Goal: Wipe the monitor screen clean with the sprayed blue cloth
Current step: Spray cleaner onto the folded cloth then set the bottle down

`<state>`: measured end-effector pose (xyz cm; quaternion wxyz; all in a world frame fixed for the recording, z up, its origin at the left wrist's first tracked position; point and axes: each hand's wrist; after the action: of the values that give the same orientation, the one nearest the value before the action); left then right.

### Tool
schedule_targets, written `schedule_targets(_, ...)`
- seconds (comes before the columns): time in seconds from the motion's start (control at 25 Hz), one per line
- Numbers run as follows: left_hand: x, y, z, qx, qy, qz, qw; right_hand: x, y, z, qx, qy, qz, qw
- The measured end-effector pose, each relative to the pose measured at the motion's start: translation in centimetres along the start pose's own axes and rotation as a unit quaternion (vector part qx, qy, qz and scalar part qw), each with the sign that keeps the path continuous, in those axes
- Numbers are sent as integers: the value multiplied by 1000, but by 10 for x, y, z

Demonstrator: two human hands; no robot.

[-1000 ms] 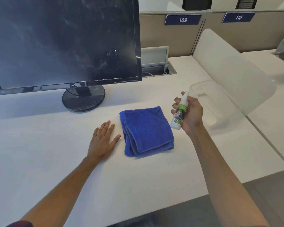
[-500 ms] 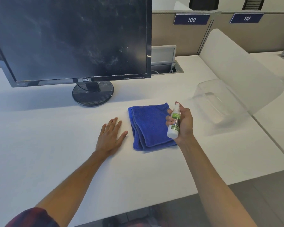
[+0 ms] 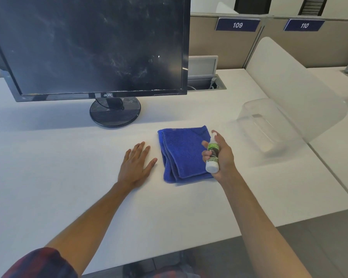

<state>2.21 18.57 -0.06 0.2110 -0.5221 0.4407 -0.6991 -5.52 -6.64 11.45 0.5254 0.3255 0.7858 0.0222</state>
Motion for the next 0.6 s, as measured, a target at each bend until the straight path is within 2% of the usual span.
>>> schedule_targets(0.08, 0, 0, 0, 1, -2, 0, 1000, -1, -3, 3, 12, -80, -166, 983)
schedule_targets(0.12, 0, 0, 0, 1, -3, -1, 1000, -3, -4, 5, 22, -133, -281, 950)
schedule_targets(0.16, 0, 0, 0, 1, -4, -3, 1000, -4, -6, 6, 35, -191, -402, 895)
schedule_targets(0.24, 0, 0, 0, 1, -3, -2, 1000, -10, -10, 9, 53, -298, -611, 731)
schedule_targets(0.28, 1, 0, 0, 1, -3, 0, 1000, -13, -10, 10, 60, -333, -676, 654)
schedule_targets(0.32, 0, 0, 0, 1, -3, 1, 1000, -16, -9, 12, 63, -357, -714, 599)
schedule_targets(0.36, 1, 0, 0, 2, -3, 1, 1000, -19, -7, 14, 63, -373, -734, 563)
schedule_targets(0.44, 1, 0, 0, 6, 0, 1, 1000, -23, -3, 18, 57, -391, -754, 525)
schedule_targets(0.6, 0, 1, 1, 8, 1, 2, 1000, -30, 5, 21, 36, -392, -767, 506)
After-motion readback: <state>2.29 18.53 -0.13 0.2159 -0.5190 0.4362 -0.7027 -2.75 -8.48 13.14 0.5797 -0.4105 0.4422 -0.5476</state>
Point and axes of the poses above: each hand's wrist, its own z-axis towards the middle knuckle, its own y-axis out of the palm, x = y × z, and after that the axes turned 15 degrees about -z, right-handed
